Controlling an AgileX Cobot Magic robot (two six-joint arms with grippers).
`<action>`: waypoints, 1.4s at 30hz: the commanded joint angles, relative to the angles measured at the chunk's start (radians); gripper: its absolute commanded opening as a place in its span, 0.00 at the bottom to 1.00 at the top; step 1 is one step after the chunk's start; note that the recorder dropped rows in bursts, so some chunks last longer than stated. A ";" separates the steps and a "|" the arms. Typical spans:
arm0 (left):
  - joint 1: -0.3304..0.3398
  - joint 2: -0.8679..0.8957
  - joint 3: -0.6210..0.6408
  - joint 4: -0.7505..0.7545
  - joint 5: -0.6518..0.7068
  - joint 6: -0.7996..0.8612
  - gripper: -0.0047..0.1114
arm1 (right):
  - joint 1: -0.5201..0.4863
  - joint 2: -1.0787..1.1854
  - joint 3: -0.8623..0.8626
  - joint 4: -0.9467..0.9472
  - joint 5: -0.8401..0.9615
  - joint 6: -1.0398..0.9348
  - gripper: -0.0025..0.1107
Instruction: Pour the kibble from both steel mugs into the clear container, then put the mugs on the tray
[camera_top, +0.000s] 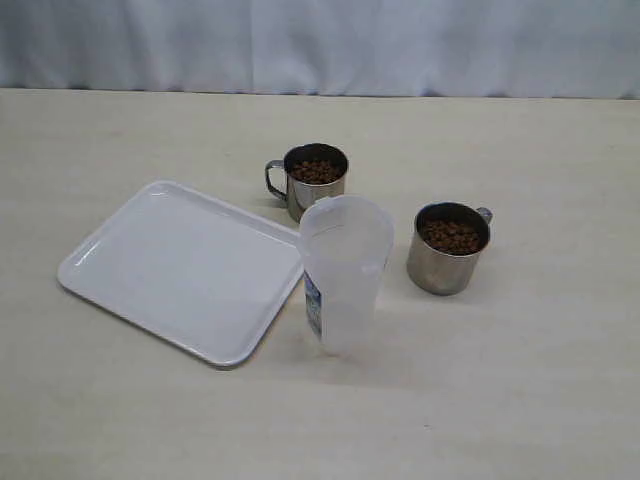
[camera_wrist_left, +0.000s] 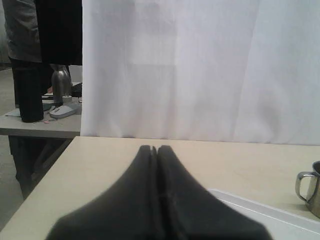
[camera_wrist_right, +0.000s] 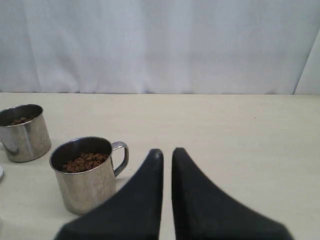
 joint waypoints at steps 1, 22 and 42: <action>-0.001 0.000 0.003 -0.002 -0.010 0.001 0.04 | -0.007 -0.004 0.004 0.003 -0.002 0.000 0.06; -0.001 0.000 0.003 -0.004 -0.010 0.001 0.04 | -0.007 -0.004 0.004 0.003 -0.343 0.008 0.06; -0.001 0.000 0.003 -0.004 -0.010 0.001 0.04 | 0.380 0.822 0.004 -0.160 -0.635 0.264 0.07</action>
